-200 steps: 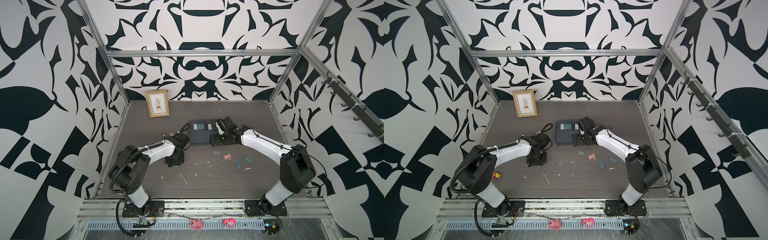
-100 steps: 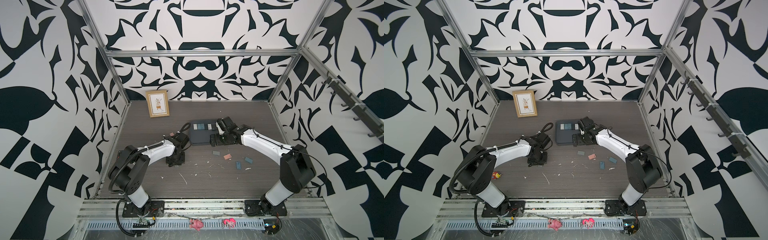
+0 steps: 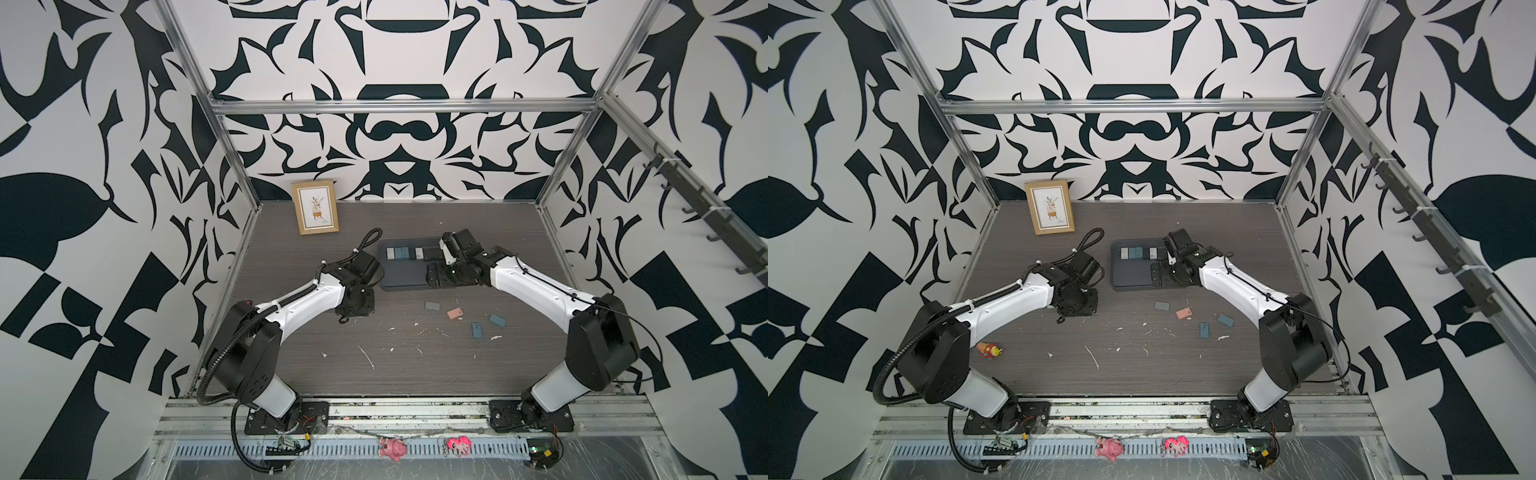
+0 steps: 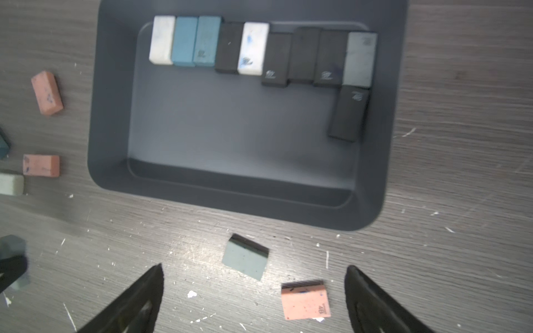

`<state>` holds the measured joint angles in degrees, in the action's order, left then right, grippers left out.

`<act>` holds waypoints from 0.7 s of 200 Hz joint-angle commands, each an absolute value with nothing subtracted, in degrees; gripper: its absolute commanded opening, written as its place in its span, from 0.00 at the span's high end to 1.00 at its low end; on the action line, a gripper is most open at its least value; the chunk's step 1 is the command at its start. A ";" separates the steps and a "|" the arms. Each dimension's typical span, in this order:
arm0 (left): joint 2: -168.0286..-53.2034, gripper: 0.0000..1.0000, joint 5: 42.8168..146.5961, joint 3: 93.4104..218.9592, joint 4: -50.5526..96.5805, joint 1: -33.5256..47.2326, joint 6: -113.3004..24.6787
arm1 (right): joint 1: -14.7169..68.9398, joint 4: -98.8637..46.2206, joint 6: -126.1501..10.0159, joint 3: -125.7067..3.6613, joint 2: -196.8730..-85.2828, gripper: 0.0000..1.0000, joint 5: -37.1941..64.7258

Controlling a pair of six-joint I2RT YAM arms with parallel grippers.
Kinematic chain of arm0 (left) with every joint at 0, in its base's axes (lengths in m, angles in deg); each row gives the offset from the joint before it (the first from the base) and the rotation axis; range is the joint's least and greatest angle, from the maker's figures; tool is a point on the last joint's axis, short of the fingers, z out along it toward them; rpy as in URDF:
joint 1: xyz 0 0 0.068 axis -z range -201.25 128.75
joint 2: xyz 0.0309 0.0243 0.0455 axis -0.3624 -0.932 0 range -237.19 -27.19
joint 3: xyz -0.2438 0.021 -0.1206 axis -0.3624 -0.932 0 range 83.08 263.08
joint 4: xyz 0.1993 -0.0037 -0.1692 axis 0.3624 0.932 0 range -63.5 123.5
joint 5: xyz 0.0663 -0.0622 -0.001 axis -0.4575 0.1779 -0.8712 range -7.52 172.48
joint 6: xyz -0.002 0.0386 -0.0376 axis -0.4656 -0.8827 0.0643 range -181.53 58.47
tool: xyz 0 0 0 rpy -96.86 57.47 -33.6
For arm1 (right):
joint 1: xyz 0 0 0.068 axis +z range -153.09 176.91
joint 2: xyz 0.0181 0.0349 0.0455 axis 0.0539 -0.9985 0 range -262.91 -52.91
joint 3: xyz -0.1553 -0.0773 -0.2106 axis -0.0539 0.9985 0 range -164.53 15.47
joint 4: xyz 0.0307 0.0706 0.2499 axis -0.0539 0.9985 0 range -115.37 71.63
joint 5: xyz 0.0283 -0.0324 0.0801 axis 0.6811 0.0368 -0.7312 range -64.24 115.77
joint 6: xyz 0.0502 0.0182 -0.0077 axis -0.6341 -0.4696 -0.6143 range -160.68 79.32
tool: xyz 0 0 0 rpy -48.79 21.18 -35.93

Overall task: Put the eraser in the storage box
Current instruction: Pick up the eraser from the center of the board, then place the eraser in the storage box.

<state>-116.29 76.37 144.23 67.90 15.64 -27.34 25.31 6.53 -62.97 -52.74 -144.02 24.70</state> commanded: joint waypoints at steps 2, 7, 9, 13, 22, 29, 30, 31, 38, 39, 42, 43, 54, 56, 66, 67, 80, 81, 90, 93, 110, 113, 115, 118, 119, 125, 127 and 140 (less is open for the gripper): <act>-115.31 0.82 76.77 149.26 71.86 15.77 -28.74 | 23.27 7.75 -61.90 -55.09 -141.90 0.01 24.30; -115.58 0.82 76.86 150.38 72.13 15.80 -28.97 | 22.75 7.81 -61.93 -55.10 -141.78 0.01 24.12; -115.62 0.82 76.90 150.64 72.18 15.83 -29.05 | 22.57 7.84 -61.95 -55.11 -141.75 0.01 24.04; -115.84 0.82 76.93 151.56 72.35 15.79 -29.29 | 22.11 7.94 -61.98 -55.19 -141.61 0.01 23.81; -116.51 0.82 77.04 153.59 72.58 15.87 -29.69 | 21.17 8.03 -62.00 -55.31 -141.28 0.01 23.34; -117.10 0.82 76.94 155.31 72.63 15.89 -30.08 | 20.43 8.11 -62.05 -55.36 -141.15 0.01 22.95; -117.14 0.82 76.94 155.31 72.63 15.91 -30.12 | 20.27 8.11 -62.04 -55.37 -141.06 0.01 22.91; -117.25 0.82 76.98 155.63 72.64 15.88 -30.14 | 20.15 8.11 -62.13 -55.37 -141.07 0.01 22.84; -117.95 0.82 77.03 157.23 72.55 15.90 -30.51 | 19.28 8.27 -62.29 -55.44 -140.81 0.01 22.47; -118.10 0.82 77.03 157.78 72.55 15.87 -30.55 | 19.17 8.28 -62.25 -55.45 -140.76 0.01 22.40; -118.51 0.82 77.12 158.54 72.55 15.90 -30.73 | 18.80 8.32 -62.28 -55.51 -140.68 0.01 22.22; -118.59 0.82 77.12 158.87 72.55 15.87 -30.79 | 18.75 8.40 -62.29 -55.53 -140.65 0.01 22.19; -120.26 0.82 77.45 161.81 72.64 15.90 -31.33 | 17.57 8.38 -62.32 -55.68 -140.37 0.01 21.58; -120.57 0.82 77.53 162.37 72.64 15.86 -31.41 | 17.37 8.38 -62.37 -55.69 -140.32 0.01 21.49; -122.47 0.82 78.34 165.26 72.64 15.91 -31.60 | 16.39 8.45 -62.46 -55.76 -140.24 0.01 21.24; -122.60 0.82 78.43 165.57 72.64 15.88 -31.62 | 16.32 8.50 -62.42 -55.83 -140.22 0.01 21.22; -125.42 0.82 79.52 169.45 72.55 16.01 -31.82 | 15.31 8.54 -62.41 -56.07 -140.23 0.01 20.85; -125.65 0.82 79.59 169.77 72.55 16.02 -31.86 | 15.25 8.55 -62.40 -56.08 -140.21 0.01 20.85; -128.01 0.82 80.45 172.75 72.40 15.98 -32.04 | 14.66 8.47 -62.55 -56.23 -140.19 0.01 20.67; -128.80 0.82 80.84 173.65 72.27 15.99 -32.15 | 14.54 8.48 -62.65 -56.25 -140.20 0.01 20.59; -133.88 0.82 83.01 179.63 71.78 16.06 -32.50 | 13.84 8.47 -62.74 -56.51 -140.28 0.01 20.24; -134.82 0.82 83.39 180.66 71.86 16.07 -32.51 | 13.80 8.47 -62.77 -56.64 -140.35 0.01 20.16; -135.50 0.82 83.65 181.30 71.83 16.03 -32.52 | 13.63 8.47 -62.81 -56.72 -140.30 0.01 20.15; -136.30 0.82 83.91 182.46 71.85 16.14 -32.46 | 13.63 8.47 -62.83 -56.69 -140.28 0.01 20.14; -136.67 0.82 84.03 182.82 71.85 16.13 -32.45 | 13.58 8.47 -62.79 -56.74 -140.28 0.01 20.10; -138.36 0.82 84.84 184.70 71.85 16.20 -32.31 | 13.36 8.58 -62.79 -56.85 -140.28 0.01 20.05; -138.87 0.82 85.07 185.41 71.78 16.22 -32.23 | 13.35 8.56 -62.82 -56.91 -140.28 0.01 20.05; -142.12 0.82 86.20 188.93 71.14 16.54 -31.90 | 12.62 8.73 -62.81 -57.07 -140.07 0.01 19.89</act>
